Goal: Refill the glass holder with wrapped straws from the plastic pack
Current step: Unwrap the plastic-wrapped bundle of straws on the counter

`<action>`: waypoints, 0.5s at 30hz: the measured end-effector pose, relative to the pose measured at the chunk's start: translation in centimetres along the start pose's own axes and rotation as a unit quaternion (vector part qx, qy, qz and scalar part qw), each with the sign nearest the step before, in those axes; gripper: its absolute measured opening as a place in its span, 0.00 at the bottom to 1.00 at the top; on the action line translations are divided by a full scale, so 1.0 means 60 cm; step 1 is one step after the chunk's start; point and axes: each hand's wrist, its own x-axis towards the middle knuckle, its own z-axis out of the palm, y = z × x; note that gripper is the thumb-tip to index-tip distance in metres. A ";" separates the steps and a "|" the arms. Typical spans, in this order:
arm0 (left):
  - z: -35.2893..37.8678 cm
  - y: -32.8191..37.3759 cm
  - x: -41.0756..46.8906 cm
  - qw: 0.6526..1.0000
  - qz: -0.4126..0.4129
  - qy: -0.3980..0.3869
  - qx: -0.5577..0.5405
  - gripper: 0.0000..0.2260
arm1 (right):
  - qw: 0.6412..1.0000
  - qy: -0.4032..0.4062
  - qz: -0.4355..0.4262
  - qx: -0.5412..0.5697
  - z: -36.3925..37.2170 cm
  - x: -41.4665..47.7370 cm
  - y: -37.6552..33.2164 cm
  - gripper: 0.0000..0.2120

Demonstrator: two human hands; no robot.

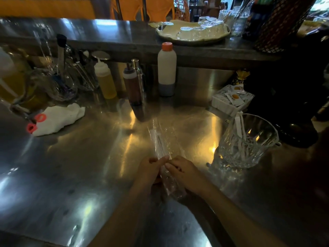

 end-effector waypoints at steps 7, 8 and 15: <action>-0.018 -0.015 -0.002 0.996 0.024 0.082 -0.004 0.10 | 0.978 0.022 -0.113 -0.173 -0.013 0.004 0.041 0.09; -0.022 -0.017 -0.002 0.995 0.037 0.090 0.016 0.11 | 0.974 0.027 -0.120 -0.192 -0.015 0.003 0.046 0.10; -0.023 -0.027 -0.010 0.858 0.253 0.198 0.401 0.19 | 0.939 -0.004 -0.146 -0.311 -0.023 -0.004 0.075 0.12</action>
